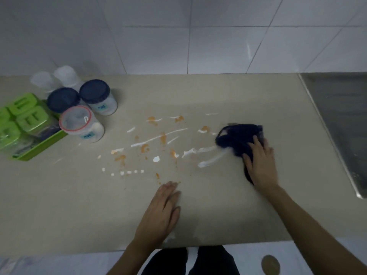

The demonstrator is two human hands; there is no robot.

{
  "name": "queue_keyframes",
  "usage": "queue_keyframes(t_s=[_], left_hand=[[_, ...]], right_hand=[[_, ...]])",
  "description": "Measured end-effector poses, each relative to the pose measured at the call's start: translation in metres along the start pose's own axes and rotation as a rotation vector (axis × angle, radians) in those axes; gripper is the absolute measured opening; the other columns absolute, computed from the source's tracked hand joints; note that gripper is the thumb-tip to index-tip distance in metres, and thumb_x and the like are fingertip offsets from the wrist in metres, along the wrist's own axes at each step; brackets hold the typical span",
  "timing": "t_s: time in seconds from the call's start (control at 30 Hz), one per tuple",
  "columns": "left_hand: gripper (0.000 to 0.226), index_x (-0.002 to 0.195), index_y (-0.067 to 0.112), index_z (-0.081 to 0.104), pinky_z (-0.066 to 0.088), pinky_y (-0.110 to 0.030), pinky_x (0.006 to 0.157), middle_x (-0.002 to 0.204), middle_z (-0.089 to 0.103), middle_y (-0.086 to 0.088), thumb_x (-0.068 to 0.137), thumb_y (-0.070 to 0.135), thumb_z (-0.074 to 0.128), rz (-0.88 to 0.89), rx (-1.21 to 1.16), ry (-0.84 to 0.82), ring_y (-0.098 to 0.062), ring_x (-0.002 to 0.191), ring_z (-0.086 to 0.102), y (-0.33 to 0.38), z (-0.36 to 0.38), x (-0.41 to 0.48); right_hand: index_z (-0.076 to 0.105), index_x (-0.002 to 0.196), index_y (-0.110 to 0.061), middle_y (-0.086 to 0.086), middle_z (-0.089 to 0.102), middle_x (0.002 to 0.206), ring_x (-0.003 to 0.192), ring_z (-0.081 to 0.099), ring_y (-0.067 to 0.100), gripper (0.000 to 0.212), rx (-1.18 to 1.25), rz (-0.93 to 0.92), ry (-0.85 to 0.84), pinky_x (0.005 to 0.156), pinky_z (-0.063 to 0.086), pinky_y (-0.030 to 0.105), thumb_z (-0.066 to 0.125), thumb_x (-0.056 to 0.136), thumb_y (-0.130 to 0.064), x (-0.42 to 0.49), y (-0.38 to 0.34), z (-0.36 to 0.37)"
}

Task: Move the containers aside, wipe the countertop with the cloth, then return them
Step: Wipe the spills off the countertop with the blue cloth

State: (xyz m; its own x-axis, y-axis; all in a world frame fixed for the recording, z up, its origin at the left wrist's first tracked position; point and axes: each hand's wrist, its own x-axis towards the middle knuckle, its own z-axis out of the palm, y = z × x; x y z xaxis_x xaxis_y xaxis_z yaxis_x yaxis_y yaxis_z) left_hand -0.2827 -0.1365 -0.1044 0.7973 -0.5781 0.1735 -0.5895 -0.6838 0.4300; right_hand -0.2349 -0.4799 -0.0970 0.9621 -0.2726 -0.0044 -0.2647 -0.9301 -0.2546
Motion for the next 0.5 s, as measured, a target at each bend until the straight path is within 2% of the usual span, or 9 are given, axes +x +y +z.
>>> queue_keyframes(t_s=[0.07,0.17,0.27,0.37,0.43,0.5], left_hand=[[0.039,0.124,0.003,0.058,0.026,-0.041,0.116,0.142,0.048,-0.011,0.088,0.020,0.060,-0.021,-0.031,0.009,-0.024,0.137,0.036,-0.001,-0.001,-0.001],[0.040,0.125,0.004,0.056,0.025,-0.041,0.117,0.144,0.046,-0.009,0.089,0.019,0.061,-0.053,-0.067,0.014,-0.022,0.140,0.033,-0.001,-0.003,0.000],[0.041,0.128,0.006,0.054,0.023,-0.039,0.118,0.145,0.044,-0.006,0.090,0.019,0.059,-0.111,-0.128,0.017,-0.019,0.140,0.032,-0.002,-0.009,0.001],[0.041,0.130,0.009,0.053,0.017,-0.033,0.120,0.145,0.043,-0.003,0.093,0.026,0.051,-0.145,-0.136,-0.017,-0.017,0.140,0.032,-0.007,-0.019,-0.001],[0.043,0.131,0.010,0.052,0.013,-0.029,0.121,0.145,0.043,-0.003,0.094,0.031,0.045,-0.168,-0.110,-0.047,-0.015,0.140,0.030,-0.015,-0.029,-0.004],[0.043,0.130,0.009,0.053,0.013,-0.029,0.120,0.144,0.044,-0.004,0.094,0.031,0.044,-0.190,-0.101,-0.046,-0.015,0.138,0.032,-0.027,-0.038,-0.009]], right_hand=[[0.047,0.131,-0.009,0.013,0.036,0.151,0.142,0.021,0.038,0.043,0.003,0.159,0.052,0.112,0.025,0.054,0.035,0.097,-0.033,0.003,0.003,-0.003],[0.051,0.129,-0.007,0.015,0.044,0.146,0.139,0.025,0.043,0.051,-0.036,0.165,0.069,0.115,0.022,0.055,0.029,0.093,-0.035,-0.005,-0.036,0.004],[0.055,0.124,-0.009,0.014,0.053,0.139,0.135,0.033,0.046,0.047,0.025,0.016,0.058,0.112,0.027,0.056,0.038,0.087,-0.033,-0.024,-0.105,0.023],[0.047,0.131,-0.016,0.005,0.049,0.143,0.139,0.031,0.038,0.044,-0.017,-0.246,-0.038,0.114,0.027,0.053,0.039,0.091,-0.031,-0.043,-0.156,0.042],[0.044,0.135,-0.021,-0.001,0.042,0.148,0.143,0.025,0.031,0.044,-0.005,-0.309,-0.082,0.116,0.025,0.051,0.036,0.094,-0.035,-0.043,-0.153,0.041],[0.046,0.133,-0.023,-0.003,0.042,0.147,0.143,0.026,0.029,0.043,-0.013,-0.328,-0.098,0.114,0.028,0.051,0.036,0.094,-0.038,-0.038,-0.126,0.032]])
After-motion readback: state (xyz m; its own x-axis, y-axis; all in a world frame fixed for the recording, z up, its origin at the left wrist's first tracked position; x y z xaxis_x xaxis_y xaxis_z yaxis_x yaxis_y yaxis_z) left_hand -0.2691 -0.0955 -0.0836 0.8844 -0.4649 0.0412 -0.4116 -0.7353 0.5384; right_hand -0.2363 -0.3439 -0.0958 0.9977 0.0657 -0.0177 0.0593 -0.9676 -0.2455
